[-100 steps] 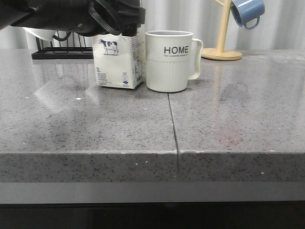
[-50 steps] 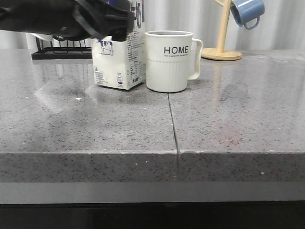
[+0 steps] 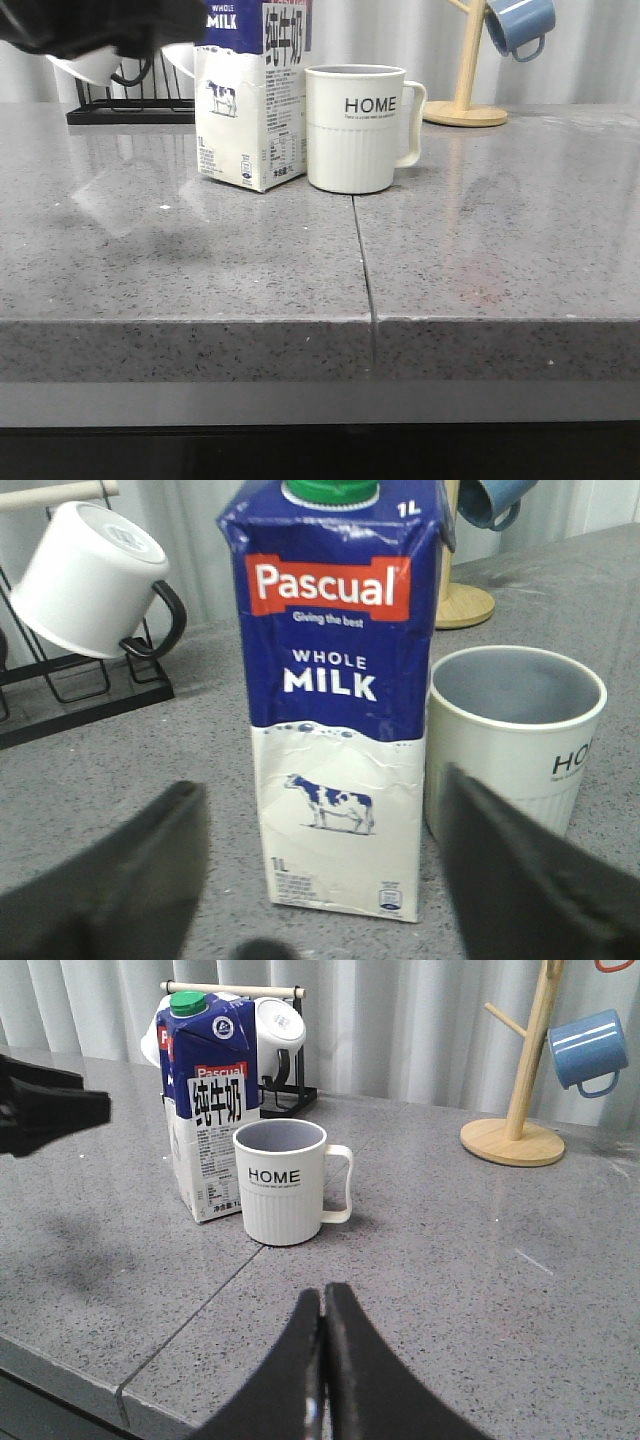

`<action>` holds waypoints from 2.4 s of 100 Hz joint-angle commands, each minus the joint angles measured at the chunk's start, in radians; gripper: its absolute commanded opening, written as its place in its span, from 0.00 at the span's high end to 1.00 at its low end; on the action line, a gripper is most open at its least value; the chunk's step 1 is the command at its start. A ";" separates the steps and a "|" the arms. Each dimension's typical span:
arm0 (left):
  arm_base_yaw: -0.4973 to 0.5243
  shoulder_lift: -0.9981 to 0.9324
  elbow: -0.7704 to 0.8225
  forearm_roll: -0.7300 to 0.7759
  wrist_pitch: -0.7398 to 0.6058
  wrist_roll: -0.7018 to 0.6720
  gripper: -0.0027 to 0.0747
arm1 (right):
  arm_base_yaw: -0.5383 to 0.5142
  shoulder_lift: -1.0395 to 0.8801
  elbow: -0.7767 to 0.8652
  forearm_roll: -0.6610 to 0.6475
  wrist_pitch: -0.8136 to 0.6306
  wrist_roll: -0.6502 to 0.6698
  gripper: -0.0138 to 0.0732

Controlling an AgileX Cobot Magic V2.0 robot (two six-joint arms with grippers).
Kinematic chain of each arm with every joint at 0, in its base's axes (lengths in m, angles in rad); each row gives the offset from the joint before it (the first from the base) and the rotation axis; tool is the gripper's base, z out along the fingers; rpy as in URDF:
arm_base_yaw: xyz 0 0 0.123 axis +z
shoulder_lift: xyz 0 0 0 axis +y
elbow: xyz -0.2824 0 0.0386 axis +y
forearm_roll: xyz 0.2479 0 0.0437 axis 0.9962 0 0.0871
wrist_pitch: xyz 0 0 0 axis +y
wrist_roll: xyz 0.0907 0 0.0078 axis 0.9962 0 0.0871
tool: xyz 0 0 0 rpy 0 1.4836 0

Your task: Place milk next to cup

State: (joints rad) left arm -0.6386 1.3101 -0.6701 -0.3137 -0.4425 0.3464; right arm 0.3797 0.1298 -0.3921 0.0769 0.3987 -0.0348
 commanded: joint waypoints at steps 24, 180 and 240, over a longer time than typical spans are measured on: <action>0.224 -0.220 -0.007 0.348 0.175 -0.299 0.99 | -0.002 0.011 -0.028 -0.007 -0.074 -0.003 0.88; 0.578 -1.202 0.591 0.414 0.443 -0.326 0.99 | -0.002 0.011 -0.028 -0.007 -0.074 -0.003 0.88; 0.609 -1.345 0.711 0.286 0.443 -0.193 0.99 | -0.002 0.010 -0.028 -0.007 -0.075 -0.003 0.88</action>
State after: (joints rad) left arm -0.0300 -0.0033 -0.0051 -0.0157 0.0762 0.1502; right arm 0.3797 0.1288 -0.3921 0.0769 0.4011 -0.0348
